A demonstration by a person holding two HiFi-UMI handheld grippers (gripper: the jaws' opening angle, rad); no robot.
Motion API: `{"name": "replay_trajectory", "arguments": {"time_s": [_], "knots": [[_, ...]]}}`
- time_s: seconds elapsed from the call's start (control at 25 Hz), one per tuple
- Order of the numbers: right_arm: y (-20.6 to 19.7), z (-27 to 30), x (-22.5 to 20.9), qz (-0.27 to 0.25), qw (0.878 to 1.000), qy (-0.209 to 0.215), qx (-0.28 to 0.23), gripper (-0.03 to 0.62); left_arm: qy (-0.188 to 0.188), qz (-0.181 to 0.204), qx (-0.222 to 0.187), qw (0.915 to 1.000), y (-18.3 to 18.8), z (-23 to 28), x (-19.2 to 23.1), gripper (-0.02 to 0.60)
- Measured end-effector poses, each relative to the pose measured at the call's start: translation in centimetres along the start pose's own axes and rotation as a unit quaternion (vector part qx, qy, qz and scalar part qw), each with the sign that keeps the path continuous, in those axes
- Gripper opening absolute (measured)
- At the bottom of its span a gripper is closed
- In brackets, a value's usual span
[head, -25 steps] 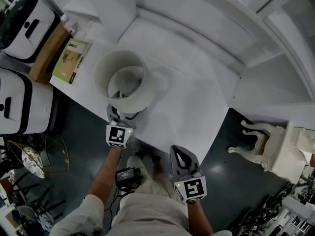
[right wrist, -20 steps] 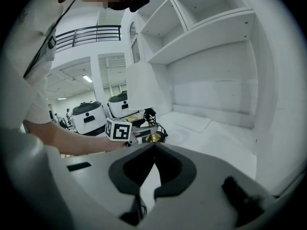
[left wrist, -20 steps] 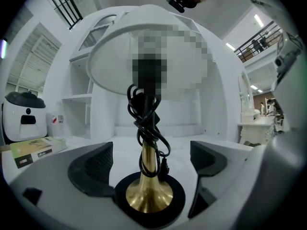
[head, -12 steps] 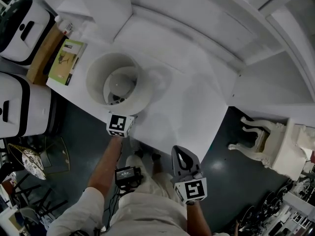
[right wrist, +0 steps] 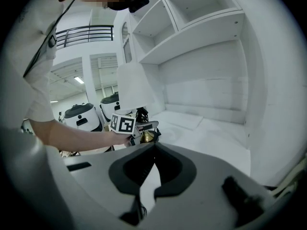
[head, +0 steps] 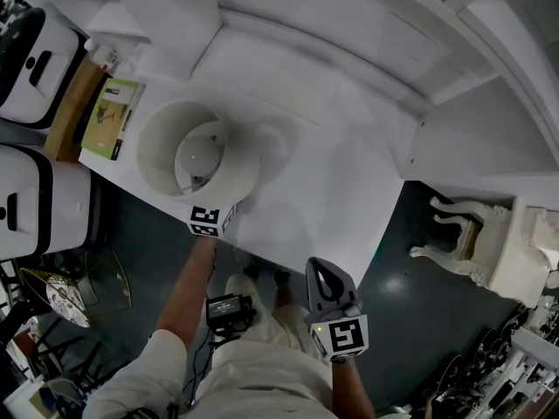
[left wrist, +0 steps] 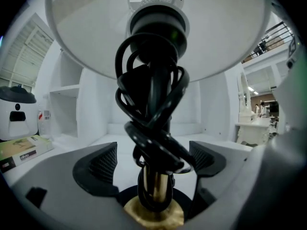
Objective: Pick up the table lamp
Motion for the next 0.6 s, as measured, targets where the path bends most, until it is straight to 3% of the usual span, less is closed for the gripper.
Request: {"name": "replay_trajectory", "arguments": {"time_s": [0.2,0.48,0.6], "knots": [[-0.26,-0.04,-0.08,0.006,1.000,-0.006,0.003,0.011,-0.002,0.007,0.018,0.9998,-0.04,0.53,-0.01,0.446],[-0.22,-0.14,-0.04,0.008,1.000,-0.013,0.004,0.012,-0.004,0.014,0.040,0.9991,-0.29,0.66,-0.73,0.182],[-0.32,-0.22,-0.03,0.009,1.000,-0.016,0.003,0.011,0.004,-0.001,0.042,0.9991,-0.28,0.82,-0.34,0.134]]}}
Point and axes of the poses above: the fingertips, and each gripper's own axes: z forward along the fingers, x to its left, y out of its top, the point moved 1 cm from there along -z, backward along the fingers, and after that the axes turned 8 degrees about -z, right-handed, at the moved point
